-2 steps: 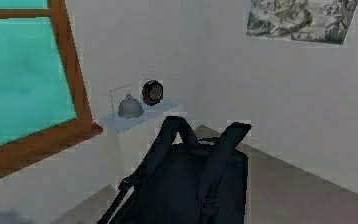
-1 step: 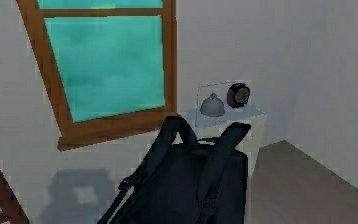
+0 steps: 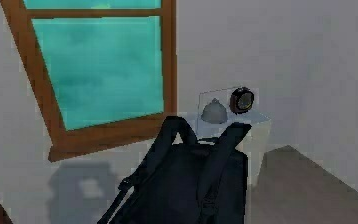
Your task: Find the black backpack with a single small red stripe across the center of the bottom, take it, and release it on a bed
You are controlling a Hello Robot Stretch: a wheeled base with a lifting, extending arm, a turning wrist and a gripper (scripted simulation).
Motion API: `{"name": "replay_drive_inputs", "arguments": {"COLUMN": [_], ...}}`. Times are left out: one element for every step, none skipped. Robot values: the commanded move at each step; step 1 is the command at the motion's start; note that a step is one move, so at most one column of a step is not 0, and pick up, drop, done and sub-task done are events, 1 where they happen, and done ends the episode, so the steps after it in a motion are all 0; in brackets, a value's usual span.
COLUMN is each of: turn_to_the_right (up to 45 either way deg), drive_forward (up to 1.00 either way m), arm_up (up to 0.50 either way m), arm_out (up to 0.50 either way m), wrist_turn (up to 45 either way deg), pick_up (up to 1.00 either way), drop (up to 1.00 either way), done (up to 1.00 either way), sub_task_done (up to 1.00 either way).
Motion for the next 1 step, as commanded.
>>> {"name": "replay_drive_inputs", "arguments": {"turn_to_the_right": [42.0], "drive_forward": [0.0], "arm_up": [0.0], "arm_out": [0.0], "wrist_turn": [0.0], "pick_up": [0.0], "drop": [0.0], "done": [0.0], "sub_task_done": [0.0]}}
